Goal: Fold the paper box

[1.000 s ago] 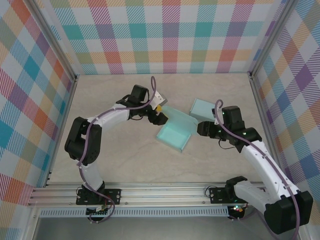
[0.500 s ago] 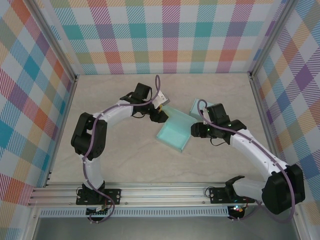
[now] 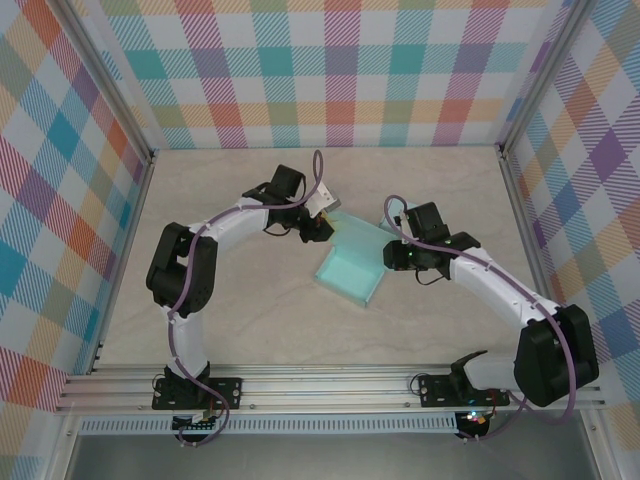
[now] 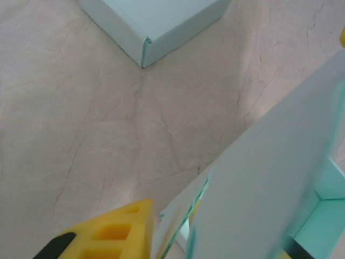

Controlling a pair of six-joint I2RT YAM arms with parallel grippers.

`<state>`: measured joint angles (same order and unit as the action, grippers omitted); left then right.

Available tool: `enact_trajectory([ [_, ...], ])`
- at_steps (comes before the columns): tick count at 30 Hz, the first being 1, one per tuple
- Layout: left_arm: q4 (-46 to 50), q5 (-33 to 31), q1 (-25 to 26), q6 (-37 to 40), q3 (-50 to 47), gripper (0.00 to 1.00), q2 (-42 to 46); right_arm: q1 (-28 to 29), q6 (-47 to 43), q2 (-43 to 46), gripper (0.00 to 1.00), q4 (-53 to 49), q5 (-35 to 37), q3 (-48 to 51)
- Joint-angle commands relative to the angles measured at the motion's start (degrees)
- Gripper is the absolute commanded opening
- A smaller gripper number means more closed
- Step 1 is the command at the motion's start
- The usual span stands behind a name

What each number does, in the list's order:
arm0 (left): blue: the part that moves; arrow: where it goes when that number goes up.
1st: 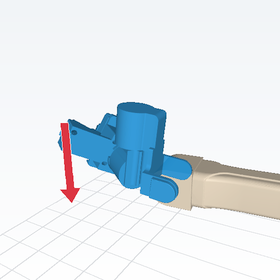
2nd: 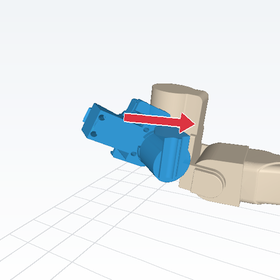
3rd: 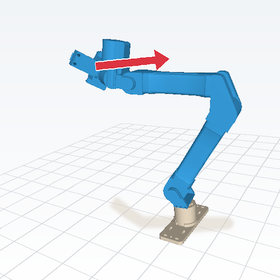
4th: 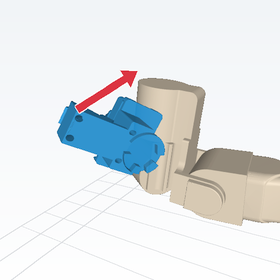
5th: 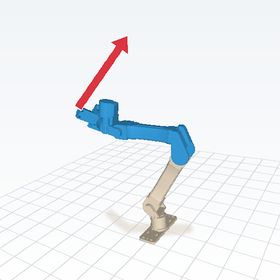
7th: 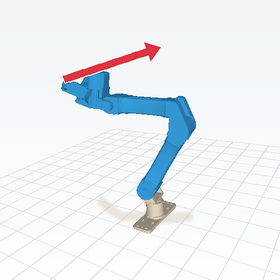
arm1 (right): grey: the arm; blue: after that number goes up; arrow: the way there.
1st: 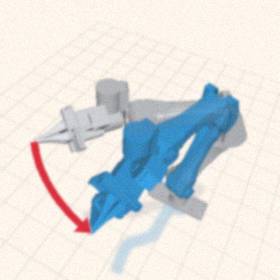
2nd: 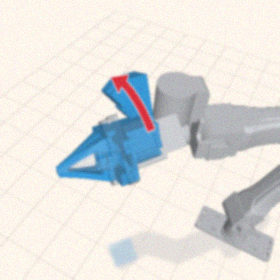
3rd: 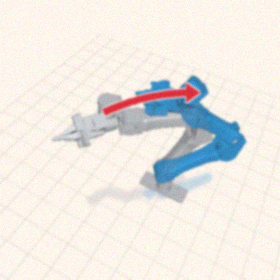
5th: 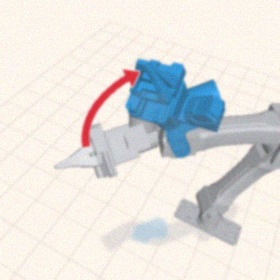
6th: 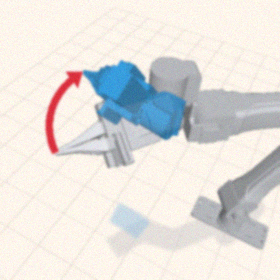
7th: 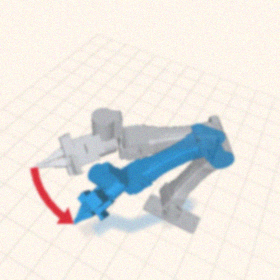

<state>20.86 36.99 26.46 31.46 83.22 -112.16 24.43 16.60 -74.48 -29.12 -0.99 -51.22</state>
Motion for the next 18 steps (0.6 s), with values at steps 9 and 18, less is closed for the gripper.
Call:
enact_trajectory([
  [9,-4.4,-7.5,1.3,-9.6,-3.8,0.01,4.9,1.5,0.9,-1.8,0.14,3.3,5.7,-1.7],
  [18,-18.4,-22.5,5.7,-25.3,-13.6,0.0,12.5,4.8,3.5,-5.6,0.04,9.4,10.5,-3.5],
])
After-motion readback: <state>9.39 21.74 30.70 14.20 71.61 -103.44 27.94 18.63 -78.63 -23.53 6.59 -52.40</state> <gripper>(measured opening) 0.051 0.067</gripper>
